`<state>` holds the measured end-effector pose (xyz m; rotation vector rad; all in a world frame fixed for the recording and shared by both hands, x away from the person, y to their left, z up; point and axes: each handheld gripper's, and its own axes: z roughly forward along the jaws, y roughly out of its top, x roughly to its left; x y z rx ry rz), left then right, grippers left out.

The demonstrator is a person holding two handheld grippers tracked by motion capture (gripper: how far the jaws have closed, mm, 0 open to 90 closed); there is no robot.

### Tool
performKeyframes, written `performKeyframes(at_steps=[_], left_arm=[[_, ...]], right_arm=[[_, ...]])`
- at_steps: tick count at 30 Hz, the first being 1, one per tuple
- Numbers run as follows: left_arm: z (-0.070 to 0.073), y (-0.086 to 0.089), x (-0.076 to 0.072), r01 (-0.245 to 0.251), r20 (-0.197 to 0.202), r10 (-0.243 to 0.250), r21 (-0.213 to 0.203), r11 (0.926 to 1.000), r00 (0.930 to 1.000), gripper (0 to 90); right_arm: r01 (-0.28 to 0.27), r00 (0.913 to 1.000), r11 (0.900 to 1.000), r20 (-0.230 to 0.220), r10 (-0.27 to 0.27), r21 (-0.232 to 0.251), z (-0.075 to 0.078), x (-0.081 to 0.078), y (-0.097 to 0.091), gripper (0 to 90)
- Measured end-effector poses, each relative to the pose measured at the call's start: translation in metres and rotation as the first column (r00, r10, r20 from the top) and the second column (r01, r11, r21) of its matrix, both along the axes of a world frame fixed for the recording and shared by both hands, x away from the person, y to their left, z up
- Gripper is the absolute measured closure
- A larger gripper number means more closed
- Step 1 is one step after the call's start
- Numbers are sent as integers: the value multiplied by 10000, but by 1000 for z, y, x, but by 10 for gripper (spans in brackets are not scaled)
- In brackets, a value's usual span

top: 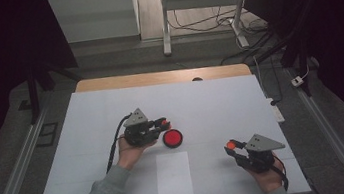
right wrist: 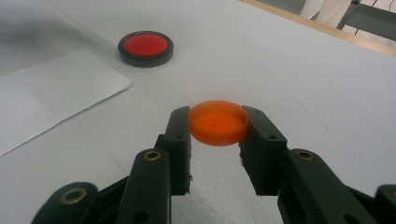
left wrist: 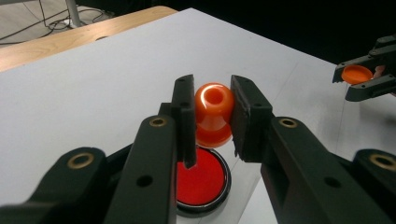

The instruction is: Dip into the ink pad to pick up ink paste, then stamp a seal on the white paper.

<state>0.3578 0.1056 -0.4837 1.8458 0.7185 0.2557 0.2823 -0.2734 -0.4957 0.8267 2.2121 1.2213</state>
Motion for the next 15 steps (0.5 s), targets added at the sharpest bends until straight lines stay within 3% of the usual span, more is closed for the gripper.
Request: performKeyframes(at_steps=[15], left_arm=[[3, 6, -4, 274, -138, -270, 297, 9992, 9995, 727]], right_arm=[[-10, 10000, 10000, 7, 10, 8, 0, 0, 0, 645]])
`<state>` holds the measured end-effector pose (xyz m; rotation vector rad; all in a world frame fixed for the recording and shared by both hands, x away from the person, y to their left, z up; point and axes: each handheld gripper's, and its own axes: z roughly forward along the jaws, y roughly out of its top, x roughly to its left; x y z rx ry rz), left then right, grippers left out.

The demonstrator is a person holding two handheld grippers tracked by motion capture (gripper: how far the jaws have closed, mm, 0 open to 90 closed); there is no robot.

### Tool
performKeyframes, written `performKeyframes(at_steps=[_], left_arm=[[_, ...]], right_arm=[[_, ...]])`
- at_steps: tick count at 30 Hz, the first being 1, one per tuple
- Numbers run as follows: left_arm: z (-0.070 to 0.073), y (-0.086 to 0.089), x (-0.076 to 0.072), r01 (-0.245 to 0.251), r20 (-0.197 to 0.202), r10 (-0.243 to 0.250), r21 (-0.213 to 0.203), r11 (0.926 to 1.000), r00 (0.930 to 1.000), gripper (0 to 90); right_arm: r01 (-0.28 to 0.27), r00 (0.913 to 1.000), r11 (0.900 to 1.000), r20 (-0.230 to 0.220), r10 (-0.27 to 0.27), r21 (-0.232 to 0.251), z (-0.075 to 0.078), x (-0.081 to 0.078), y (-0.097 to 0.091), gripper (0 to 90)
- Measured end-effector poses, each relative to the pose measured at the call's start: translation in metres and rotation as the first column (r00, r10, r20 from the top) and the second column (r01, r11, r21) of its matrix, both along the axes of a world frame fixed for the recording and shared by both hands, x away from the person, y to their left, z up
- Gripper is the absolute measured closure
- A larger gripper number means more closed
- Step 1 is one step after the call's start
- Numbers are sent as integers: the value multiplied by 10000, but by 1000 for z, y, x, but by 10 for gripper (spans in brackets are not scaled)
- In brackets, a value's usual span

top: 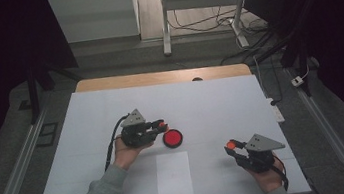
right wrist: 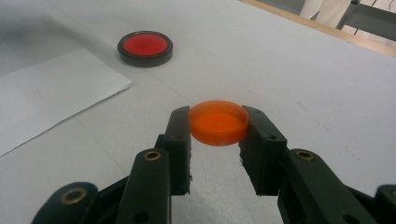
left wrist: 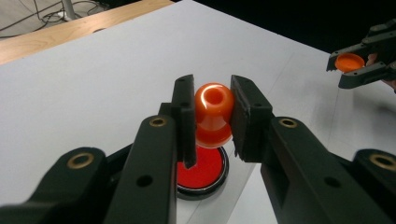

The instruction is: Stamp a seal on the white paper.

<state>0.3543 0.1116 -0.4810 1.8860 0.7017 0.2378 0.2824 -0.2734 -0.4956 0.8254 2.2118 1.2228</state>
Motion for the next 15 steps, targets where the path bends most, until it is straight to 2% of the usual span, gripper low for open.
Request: performKeyframes(at_steps=[6, 12, 15], left_arm=[[4, 1, -4, 197, -45, -198, -190, 9996, 9998, 727], [8, 1, -10, 324, 26, -324, 9, 9995, 9995, 726], [10, 3, -15, 353, 11, -353, -77, 9993, 9994, 726]], right_arm=[[-11, 10000, 10000, 2, 11, -12, 0, 0, 0, 645], [-2, 10000, 10000, -21, 2, -27, -1, 0, 0, 645], [11, 10000, 10000, -12, -11, -63, -1, 0, 0, 645]])
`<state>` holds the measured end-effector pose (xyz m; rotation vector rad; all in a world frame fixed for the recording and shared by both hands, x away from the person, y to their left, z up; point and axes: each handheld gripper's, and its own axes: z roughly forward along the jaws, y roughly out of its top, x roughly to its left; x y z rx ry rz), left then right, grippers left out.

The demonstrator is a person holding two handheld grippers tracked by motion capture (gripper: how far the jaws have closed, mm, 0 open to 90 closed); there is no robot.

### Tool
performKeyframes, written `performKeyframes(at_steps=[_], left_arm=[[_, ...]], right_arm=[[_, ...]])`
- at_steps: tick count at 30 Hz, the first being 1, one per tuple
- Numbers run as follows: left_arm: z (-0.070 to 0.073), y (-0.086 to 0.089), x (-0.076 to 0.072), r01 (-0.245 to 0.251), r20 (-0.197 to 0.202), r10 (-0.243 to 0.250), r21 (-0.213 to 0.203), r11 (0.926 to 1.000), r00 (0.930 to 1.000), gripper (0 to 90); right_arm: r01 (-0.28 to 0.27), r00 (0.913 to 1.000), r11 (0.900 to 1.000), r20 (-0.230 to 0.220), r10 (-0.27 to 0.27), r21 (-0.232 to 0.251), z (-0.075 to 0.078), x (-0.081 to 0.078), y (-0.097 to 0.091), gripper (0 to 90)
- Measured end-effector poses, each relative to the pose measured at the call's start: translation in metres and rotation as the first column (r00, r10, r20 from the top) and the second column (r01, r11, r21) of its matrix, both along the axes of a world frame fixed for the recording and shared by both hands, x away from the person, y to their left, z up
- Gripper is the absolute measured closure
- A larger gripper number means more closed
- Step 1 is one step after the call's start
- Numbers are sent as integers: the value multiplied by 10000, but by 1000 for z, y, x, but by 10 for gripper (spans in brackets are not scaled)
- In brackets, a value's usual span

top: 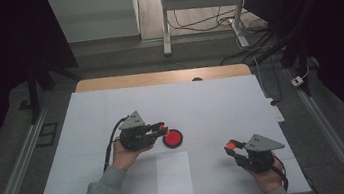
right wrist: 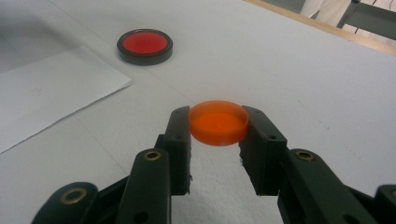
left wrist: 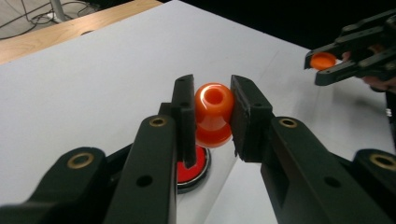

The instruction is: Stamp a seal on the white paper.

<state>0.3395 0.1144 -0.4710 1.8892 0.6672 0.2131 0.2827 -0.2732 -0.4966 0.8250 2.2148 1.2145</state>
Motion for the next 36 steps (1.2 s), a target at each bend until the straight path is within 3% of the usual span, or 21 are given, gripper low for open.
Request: performKeyframes(at_steps=[20, 36], left_arm=[[0, 8, -25, 151, 162, -161, 612, 9980, 9997, 725], [-8, 8, -40, 406, -53, -403, 845, 9956, 9992, 724]], right_arm=[[41, 10000, 10000, -36, -41, 44, -1, 0, 0, 645], [51, 10000, 10000, -73, -51, 22, -2, 0, 0, 645]])
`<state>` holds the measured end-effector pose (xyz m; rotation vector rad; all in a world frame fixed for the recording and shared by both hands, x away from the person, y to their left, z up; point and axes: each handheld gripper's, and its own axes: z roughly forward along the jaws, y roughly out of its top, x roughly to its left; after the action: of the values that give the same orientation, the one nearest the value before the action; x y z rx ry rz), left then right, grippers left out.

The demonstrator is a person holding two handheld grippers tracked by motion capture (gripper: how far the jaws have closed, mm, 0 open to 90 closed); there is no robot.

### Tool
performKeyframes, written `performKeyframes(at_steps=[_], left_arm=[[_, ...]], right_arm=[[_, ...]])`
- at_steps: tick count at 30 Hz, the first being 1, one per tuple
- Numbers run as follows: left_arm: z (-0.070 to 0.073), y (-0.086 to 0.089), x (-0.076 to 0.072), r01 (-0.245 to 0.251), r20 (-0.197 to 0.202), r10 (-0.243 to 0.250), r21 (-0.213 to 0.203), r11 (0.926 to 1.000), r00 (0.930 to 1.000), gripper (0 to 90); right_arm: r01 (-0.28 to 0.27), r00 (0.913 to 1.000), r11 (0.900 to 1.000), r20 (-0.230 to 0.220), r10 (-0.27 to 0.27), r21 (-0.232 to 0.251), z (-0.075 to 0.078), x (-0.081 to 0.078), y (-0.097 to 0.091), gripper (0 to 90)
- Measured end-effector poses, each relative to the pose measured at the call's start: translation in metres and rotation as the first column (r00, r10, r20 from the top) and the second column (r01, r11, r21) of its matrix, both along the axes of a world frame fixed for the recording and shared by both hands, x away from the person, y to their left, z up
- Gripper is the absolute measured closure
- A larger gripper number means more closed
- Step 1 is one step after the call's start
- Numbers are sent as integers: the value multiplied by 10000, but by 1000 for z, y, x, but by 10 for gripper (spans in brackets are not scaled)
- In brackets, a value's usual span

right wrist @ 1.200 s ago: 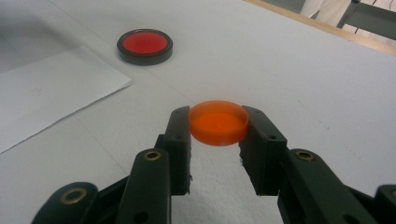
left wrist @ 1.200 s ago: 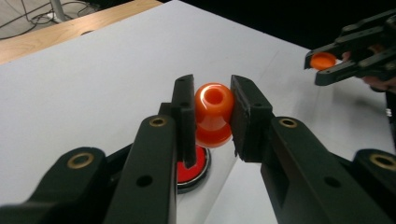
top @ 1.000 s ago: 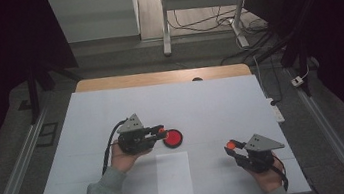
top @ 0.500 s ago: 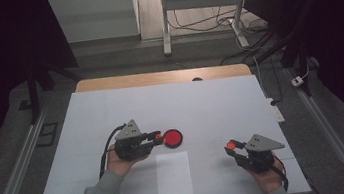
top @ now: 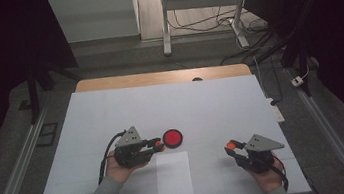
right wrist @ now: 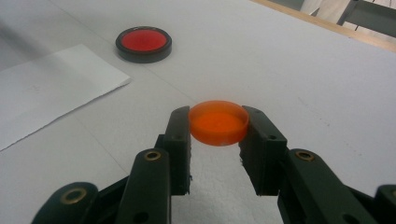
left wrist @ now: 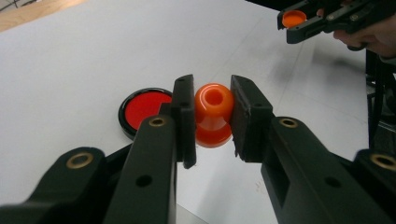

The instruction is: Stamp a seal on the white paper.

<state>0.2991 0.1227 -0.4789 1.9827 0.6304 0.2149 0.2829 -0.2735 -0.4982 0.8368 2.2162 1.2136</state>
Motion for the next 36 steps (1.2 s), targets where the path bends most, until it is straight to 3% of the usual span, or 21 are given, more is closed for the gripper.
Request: performKeyframes(at_steps=[16, 36], left_arm=[[-10, -8, -9, 588, -293, -582, 182, 9981, 9979, 723], [-25, -22, -16, 1265, -836, -1223, 480, 9908, 9890, 721]], right_arm=[[-14, 10000, 10000, -43, 14, -34, -2, 1, 1, 645], [-29, 10000, 9999, -74, 28, -109, -2, 1, 1, 645]])
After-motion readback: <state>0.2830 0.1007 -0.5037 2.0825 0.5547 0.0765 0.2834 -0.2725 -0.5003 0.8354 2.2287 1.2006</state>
